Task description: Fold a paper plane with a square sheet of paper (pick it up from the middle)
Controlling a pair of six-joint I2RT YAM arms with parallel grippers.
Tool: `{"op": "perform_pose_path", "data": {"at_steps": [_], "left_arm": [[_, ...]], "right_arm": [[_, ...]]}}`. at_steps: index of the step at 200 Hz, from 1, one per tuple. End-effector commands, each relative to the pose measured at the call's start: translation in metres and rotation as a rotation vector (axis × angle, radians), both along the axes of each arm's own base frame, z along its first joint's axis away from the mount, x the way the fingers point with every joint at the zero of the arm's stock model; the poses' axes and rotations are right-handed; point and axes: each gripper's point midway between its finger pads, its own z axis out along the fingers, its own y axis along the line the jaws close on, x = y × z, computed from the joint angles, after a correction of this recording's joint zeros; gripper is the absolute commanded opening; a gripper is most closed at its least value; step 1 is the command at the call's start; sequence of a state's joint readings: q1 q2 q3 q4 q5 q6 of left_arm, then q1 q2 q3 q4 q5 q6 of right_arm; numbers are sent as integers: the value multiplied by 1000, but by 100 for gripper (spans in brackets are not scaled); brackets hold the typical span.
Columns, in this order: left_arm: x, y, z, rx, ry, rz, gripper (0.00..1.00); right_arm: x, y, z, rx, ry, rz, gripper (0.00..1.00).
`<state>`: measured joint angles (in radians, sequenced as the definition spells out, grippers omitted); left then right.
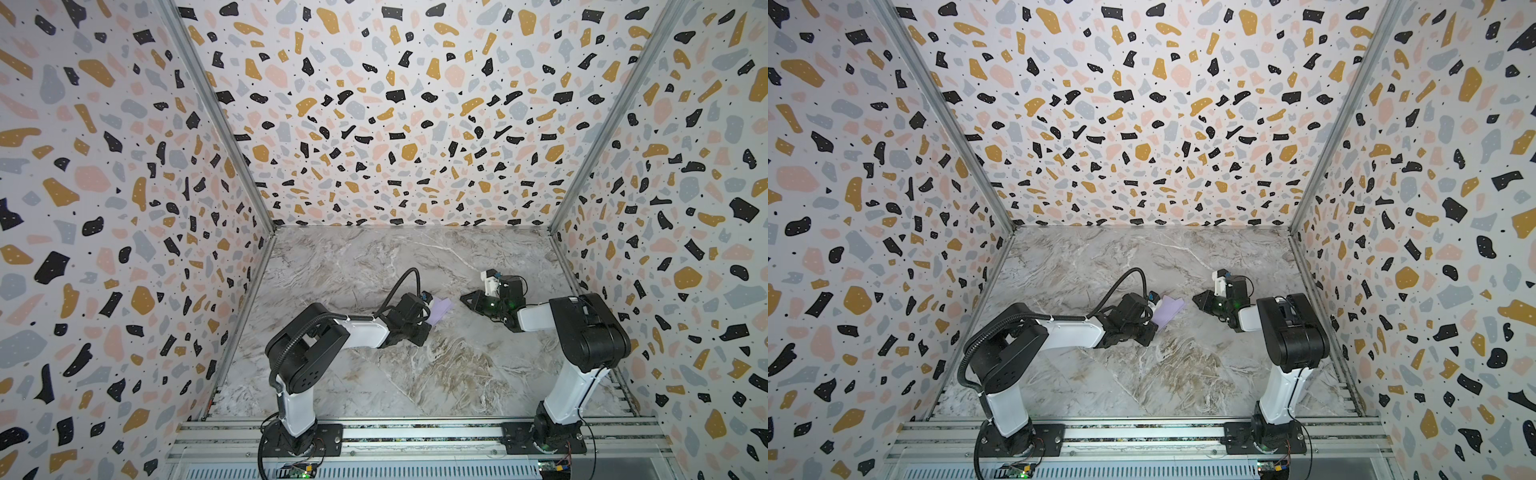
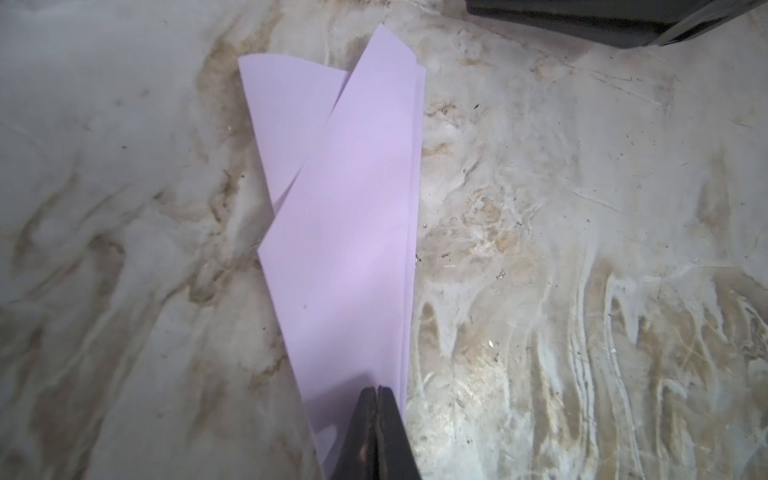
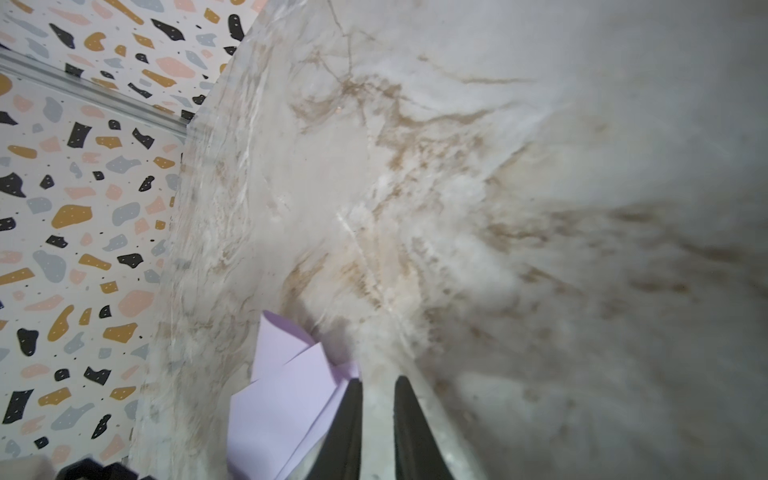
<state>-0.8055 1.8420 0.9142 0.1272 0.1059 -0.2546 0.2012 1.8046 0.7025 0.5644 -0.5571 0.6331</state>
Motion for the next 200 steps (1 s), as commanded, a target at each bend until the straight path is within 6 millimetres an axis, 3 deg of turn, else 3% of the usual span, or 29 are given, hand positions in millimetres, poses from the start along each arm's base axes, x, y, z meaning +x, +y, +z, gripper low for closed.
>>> {"op": "perform_pose_path", "data": {"at_steps": [1,44,76,148,200], "left_arm": [[-46,40,-55,194,189,-10,0],[-45,40,-53,189,187,-7,0],[-44,38,-49,182,181,-9,0],[-42,38,-30,190,151,-19,0],[-47,34,-9,222,104,-57,0]], "right_arm": [[-15,29,22,1,-55,110,18],[-47,85,20,93,3,254,17],[-67,106,11,124,53,319,17],[-73,85,-46,-56,216,242,16],[-74,79,-59,-98,259,223,15]]}}
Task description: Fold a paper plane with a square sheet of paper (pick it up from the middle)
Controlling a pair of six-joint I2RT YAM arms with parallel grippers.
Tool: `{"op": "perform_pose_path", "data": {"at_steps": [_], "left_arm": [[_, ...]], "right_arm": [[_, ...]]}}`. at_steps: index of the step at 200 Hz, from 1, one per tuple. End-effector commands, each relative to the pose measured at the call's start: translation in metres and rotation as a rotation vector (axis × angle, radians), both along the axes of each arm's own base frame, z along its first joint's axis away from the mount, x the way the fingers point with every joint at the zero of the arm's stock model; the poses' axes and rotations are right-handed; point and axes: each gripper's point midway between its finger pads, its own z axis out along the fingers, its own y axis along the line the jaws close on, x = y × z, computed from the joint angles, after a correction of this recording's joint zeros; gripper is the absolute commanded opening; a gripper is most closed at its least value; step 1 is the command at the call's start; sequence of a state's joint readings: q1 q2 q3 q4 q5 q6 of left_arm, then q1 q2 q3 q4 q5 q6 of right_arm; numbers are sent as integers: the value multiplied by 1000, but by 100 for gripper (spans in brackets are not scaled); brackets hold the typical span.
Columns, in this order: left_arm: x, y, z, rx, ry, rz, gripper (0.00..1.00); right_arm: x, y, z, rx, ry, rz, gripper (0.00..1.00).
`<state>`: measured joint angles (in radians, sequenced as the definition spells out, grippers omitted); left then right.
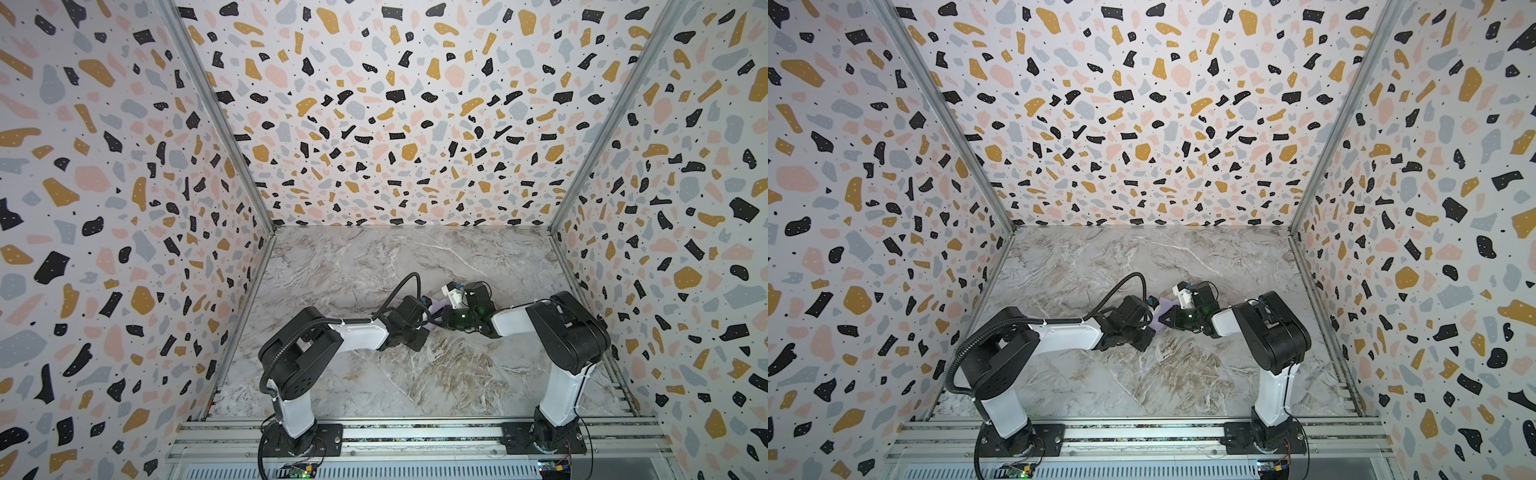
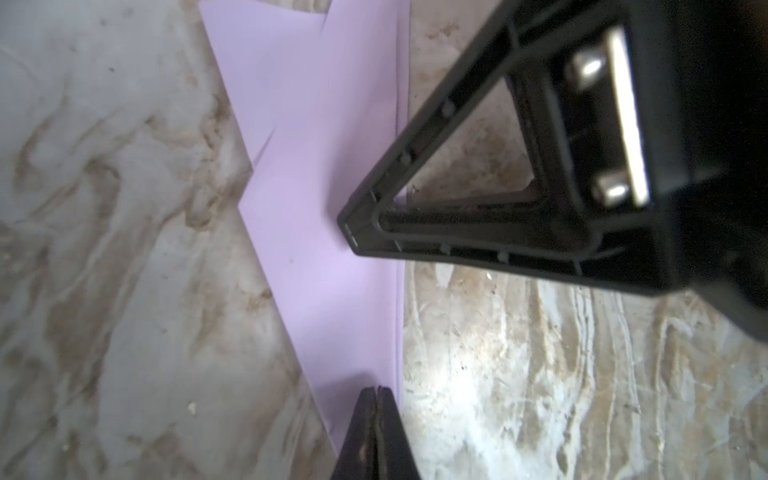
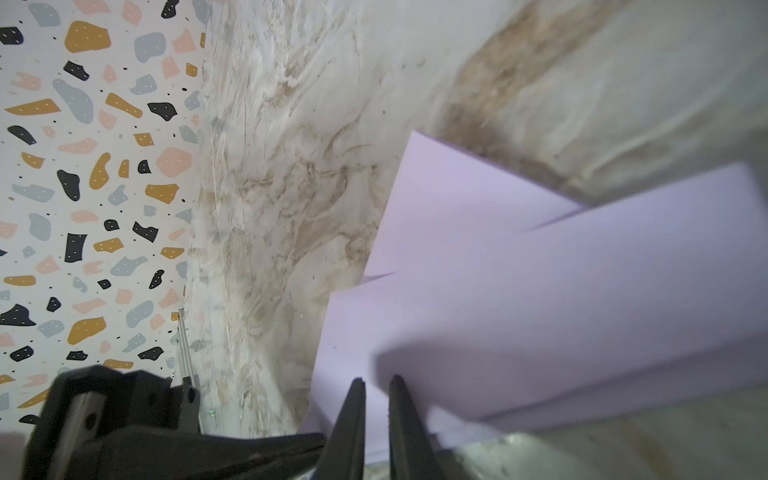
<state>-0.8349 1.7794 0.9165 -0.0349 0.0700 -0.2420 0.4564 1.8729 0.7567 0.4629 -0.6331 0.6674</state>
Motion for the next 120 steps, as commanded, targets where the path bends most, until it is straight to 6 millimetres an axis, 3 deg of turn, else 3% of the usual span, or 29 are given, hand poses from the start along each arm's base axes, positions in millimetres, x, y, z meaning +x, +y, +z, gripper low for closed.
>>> {"op": "perform_pose_path", "data": {"at_steps": [1,120], "left_arm": [[-25,20,-11,128,65,-37,0],[-42,29,-18,255,67,-63,0]], "right_arm": [[-7,-22,-37,-140,89,-59,15],[-6,-25,-45,-163,110,-75,15]]}}
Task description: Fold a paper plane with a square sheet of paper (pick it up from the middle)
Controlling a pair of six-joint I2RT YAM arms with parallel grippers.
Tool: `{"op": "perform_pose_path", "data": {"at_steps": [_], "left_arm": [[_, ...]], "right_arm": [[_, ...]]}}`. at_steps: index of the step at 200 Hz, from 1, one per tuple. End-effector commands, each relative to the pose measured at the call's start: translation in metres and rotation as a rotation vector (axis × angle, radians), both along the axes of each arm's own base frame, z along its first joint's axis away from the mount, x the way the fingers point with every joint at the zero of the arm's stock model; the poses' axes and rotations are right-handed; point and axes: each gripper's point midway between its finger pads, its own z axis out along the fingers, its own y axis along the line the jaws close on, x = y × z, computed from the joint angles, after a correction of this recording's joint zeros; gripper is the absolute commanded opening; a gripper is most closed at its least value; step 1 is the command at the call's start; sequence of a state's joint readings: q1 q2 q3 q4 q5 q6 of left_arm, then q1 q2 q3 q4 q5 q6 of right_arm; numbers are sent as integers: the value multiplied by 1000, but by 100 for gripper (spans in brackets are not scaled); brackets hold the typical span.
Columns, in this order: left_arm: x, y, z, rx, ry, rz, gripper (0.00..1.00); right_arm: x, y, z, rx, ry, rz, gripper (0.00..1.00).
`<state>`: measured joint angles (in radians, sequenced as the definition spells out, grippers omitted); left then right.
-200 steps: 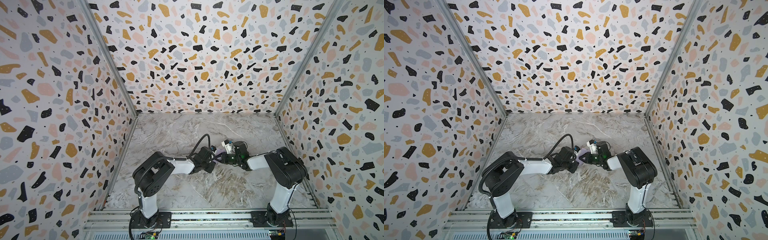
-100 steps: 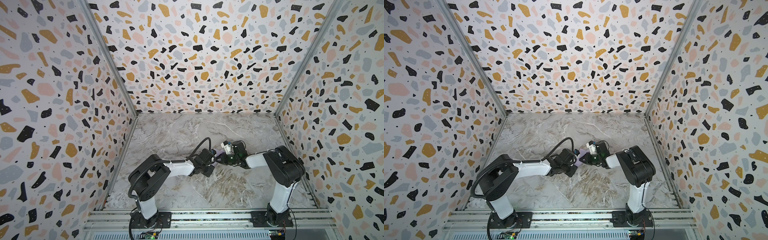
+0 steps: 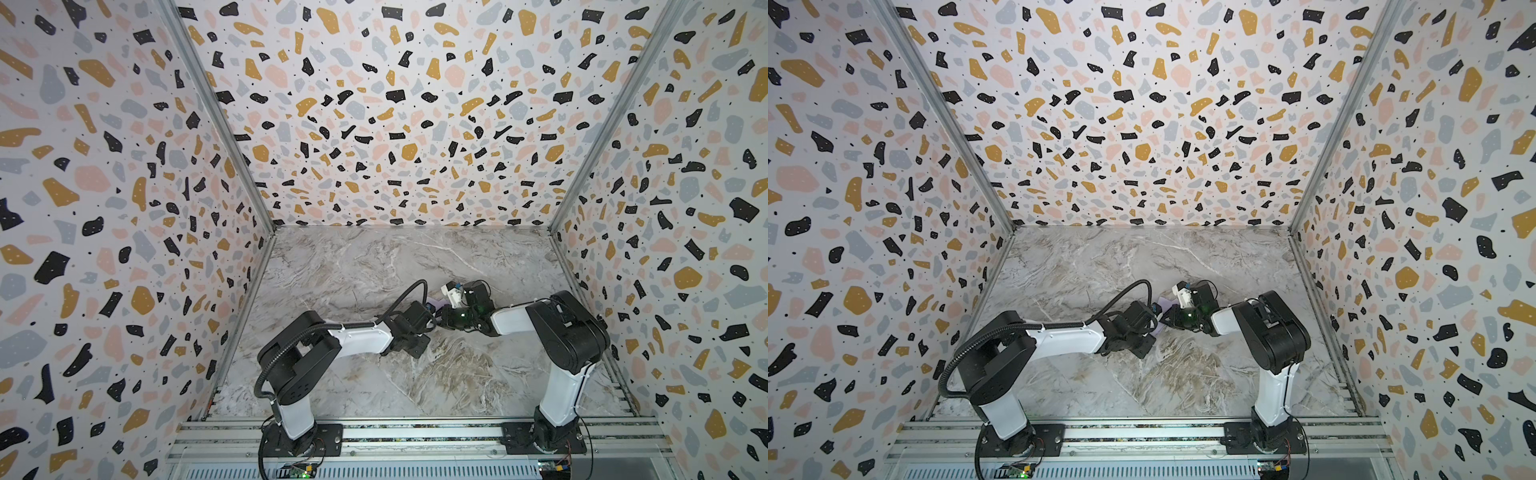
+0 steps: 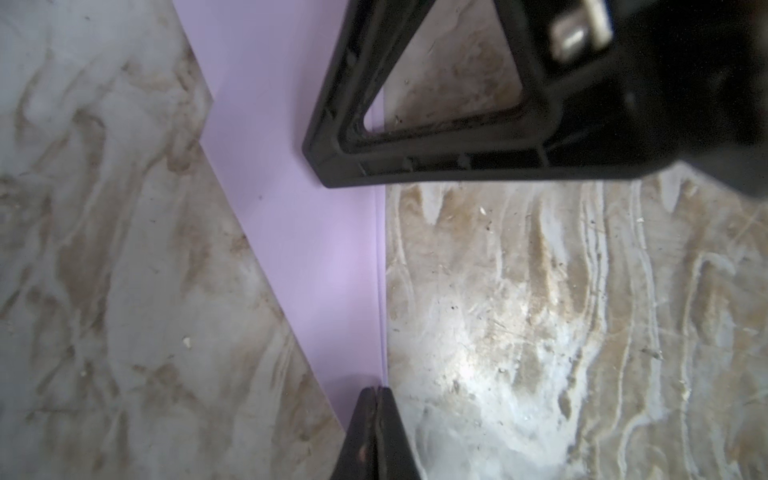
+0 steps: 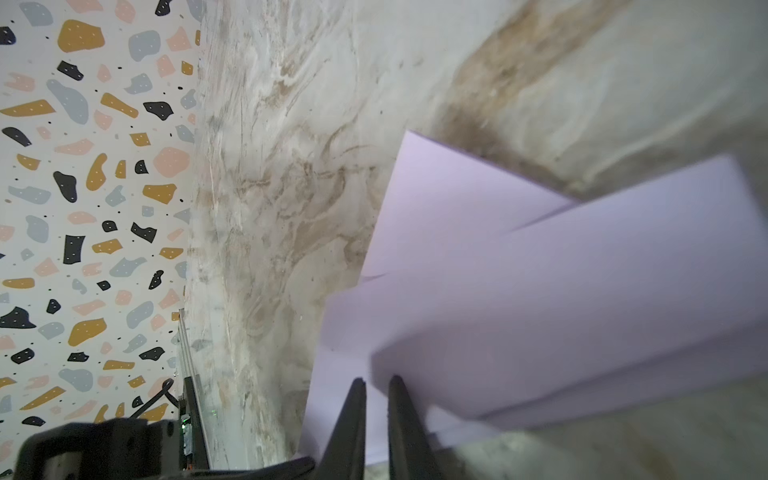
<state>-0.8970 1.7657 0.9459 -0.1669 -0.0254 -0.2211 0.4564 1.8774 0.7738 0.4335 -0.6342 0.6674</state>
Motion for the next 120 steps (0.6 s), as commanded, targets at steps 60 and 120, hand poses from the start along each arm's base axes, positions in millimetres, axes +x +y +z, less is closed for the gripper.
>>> {"op": "perform_pose_path", "data": {"at_steps": [60,120], "left_arm": [[-38,34,-20,178,97,-32,0],[-51,43,-19,194,121,-43,0]], "right_arm": [[-6,-27,-46,-158,103,-79,15],[-5,-28,-46,-159,107,-84,15]]}}
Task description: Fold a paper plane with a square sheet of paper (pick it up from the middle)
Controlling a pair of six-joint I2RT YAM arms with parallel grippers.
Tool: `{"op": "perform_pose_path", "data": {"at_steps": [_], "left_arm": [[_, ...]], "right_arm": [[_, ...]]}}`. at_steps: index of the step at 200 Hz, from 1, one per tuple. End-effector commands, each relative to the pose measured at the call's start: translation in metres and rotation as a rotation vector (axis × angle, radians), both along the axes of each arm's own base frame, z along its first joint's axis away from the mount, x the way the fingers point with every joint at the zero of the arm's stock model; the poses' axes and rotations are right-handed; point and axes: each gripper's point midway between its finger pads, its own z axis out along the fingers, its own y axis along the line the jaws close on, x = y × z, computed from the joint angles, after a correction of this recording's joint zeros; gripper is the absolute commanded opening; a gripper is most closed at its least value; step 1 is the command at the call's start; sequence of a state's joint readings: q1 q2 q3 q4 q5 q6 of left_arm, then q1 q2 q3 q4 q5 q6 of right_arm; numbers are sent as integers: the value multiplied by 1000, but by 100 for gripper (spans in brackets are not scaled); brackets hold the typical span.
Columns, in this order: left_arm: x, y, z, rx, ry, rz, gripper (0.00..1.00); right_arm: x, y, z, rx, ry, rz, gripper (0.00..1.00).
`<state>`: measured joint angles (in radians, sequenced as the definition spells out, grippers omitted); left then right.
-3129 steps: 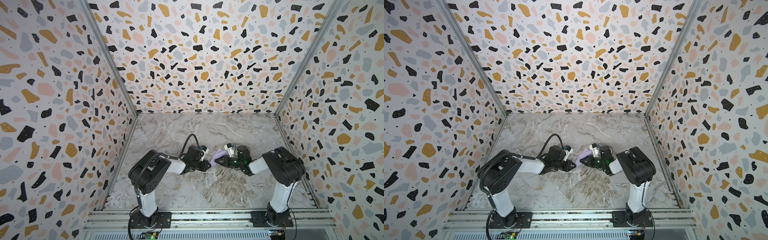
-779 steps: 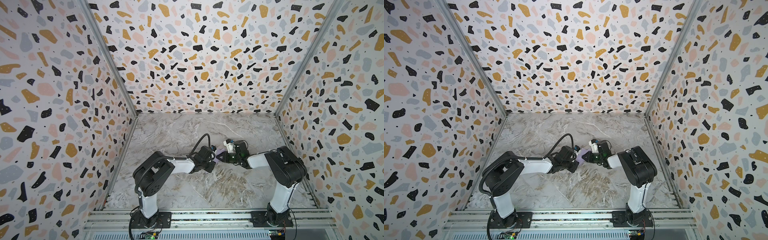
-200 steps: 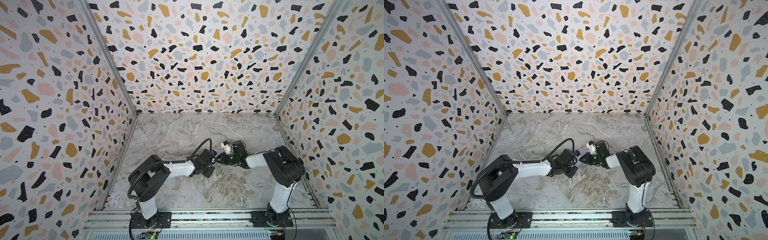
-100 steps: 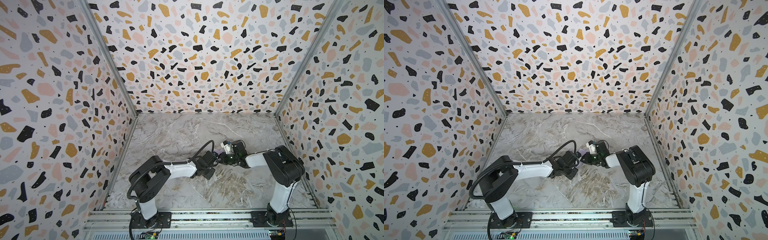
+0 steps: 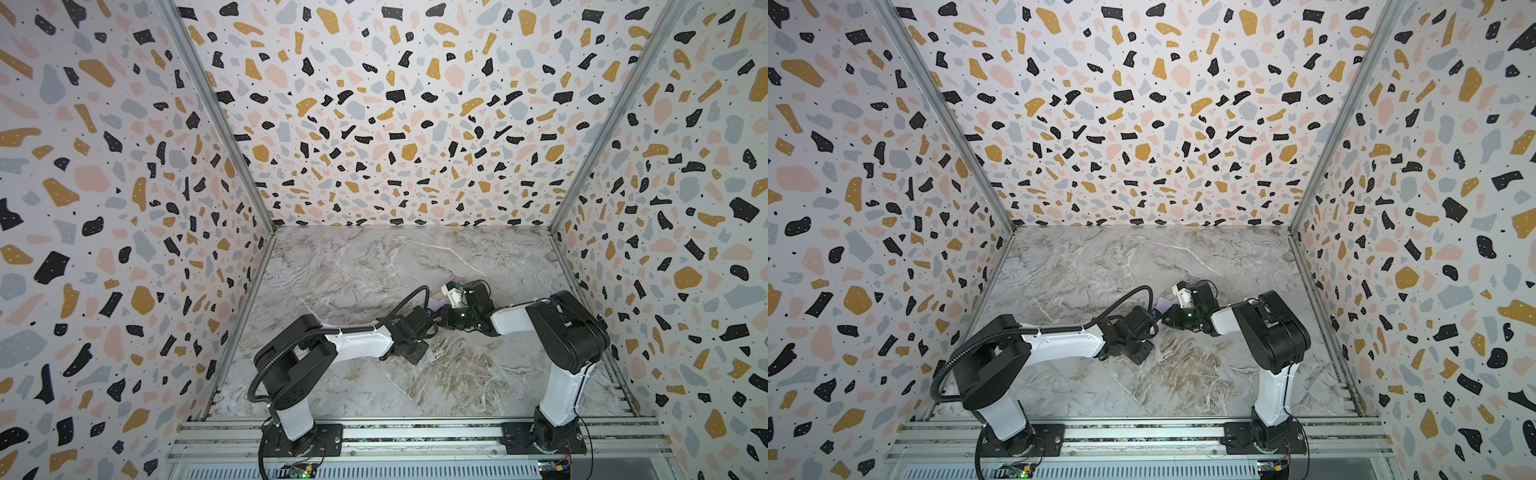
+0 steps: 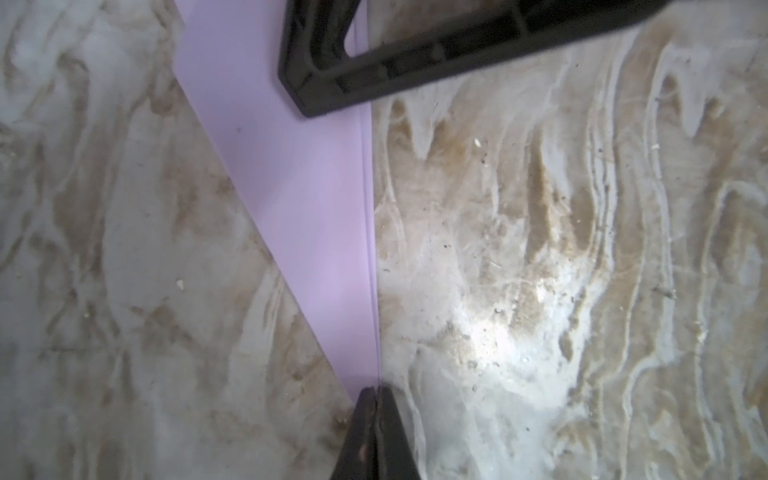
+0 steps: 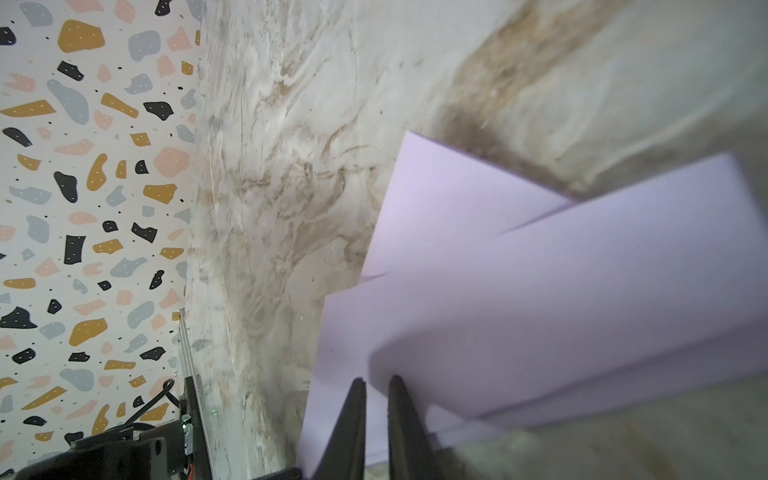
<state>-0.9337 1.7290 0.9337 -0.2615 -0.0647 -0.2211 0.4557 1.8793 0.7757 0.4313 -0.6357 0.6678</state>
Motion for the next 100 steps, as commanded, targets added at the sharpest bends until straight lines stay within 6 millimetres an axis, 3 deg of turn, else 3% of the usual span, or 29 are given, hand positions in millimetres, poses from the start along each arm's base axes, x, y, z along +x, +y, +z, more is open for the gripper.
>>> {"op": "perform_pose_path", "data": {"at_steps": [1,50,73,100], "left_arm": [[-33,31,-19,119,107,-21,0],[-37,36,-8,121,84,-39,0],[-21,31,15,84,-2,-6,0],[8,35,47,-3,-96,95,5]], "right_arm": [[-5,-28,-45,-159,104,-84,15],[-5,-27,-43,-156,98,-81,15],[-2,-24,-33,-143,66,-68,15],[9,-14,1,-95,-26,-32,17]]}}
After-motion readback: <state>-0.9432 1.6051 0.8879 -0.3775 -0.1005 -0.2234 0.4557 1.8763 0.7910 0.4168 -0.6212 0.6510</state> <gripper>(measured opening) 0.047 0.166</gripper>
